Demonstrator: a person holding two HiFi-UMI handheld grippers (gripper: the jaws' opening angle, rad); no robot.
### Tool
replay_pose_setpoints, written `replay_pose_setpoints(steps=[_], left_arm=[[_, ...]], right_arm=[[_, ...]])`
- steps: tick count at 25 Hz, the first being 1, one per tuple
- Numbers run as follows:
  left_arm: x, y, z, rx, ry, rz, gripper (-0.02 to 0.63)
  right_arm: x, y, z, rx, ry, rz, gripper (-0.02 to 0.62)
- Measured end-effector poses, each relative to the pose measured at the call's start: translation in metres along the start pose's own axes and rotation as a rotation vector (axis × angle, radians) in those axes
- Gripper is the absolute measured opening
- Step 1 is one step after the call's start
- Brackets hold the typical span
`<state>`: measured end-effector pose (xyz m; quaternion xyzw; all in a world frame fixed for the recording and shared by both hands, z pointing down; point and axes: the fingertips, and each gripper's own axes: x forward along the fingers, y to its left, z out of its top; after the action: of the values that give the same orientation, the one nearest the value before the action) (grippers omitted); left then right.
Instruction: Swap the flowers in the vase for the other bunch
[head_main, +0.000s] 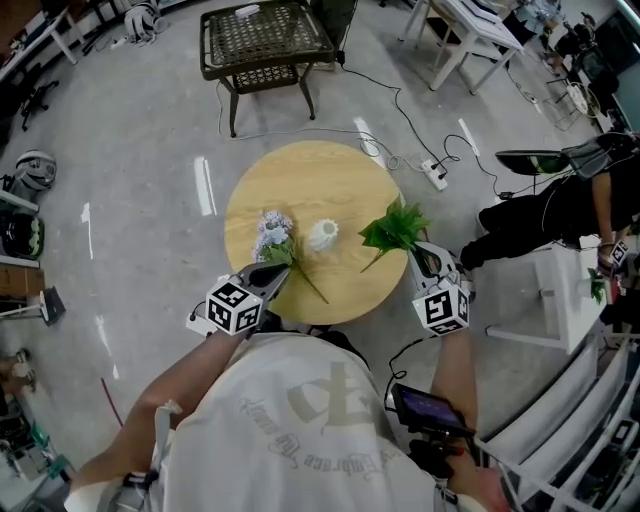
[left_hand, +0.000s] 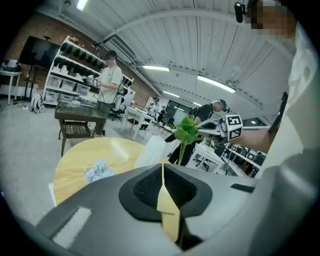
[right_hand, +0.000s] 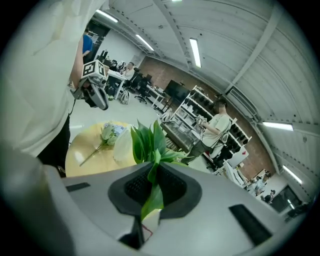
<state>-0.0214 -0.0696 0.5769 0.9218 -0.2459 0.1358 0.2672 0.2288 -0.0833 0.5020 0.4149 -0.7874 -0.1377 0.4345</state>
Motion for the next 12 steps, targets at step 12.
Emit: replay_pose_setpoints(steps=[12], left_arm=[[0.025, -0.005, 0.011, -0.015, -0.019, 0.095, 0.015]], right_arm=[[0.046, 0.011, -0.045, 0.024, -0.020, 0.202, 0.015]])
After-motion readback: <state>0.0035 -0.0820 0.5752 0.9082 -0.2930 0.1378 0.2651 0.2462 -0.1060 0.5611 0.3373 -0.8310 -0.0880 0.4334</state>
